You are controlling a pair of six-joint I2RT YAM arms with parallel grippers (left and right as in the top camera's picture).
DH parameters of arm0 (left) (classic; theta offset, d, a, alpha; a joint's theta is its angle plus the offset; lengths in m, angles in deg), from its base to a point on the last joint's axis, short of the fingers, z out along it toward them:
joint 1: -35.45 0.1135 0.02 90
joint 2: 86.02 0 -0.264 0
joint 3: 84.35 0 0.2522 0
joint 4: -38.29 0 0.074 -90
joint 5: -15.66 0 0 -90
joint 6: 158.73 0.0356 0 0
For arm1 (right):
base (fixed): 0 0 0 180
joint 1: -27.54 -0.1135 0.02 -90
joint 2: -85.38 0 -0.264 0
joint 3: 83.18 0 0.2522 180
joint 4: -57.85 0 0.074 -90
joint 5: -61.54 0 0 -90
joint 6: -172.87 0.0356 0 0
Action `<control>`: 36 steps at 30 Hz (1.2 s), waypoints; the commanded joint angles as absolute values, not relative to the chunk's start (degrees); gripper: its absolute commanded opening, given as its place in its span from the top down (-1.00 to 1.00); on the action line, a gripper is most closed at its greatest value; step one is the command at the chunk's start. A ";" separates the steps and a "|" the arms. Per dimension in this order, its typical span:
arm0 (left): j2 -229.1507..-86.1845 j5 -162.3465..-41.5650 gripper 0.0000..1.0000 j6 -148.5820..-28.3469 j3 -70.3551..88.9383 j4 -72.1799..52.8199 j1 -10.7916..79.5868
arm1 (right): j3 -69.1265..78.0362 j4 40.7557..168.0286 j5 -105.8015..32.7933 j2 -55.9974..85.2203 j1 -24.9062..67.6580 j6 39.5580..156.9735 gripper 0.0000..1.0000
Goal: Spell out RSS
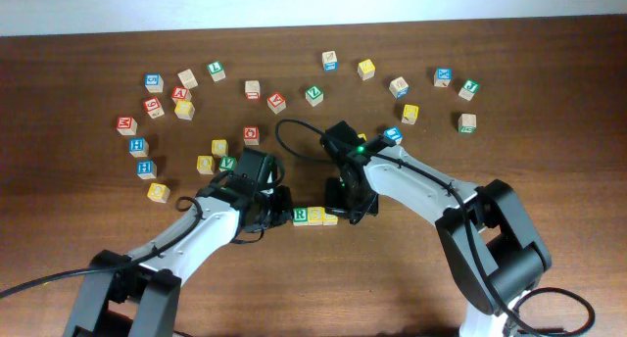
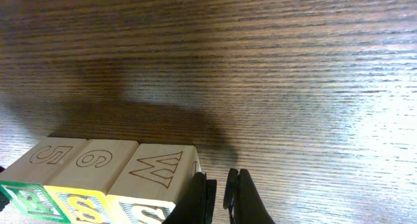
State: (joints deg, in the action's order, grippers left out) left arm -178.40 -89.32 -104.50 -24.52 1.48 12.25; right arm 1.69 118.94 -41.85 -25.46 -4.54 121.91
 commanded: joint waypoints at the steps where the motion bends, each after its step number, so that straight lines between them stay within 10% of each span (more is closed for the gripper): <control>1: -179.08 -91.07 1.00 -103.82 -24.59 1.70 11.59 | 1.52 118.72 -43.47 -25.68 -5.06 122.64 0.92; 36: -179.01 -80.23 0.83 -102.88 -24.56 -4.69 11.61 | 2.83 122.17 -42.66 -25.16 1.50 119.10 0.73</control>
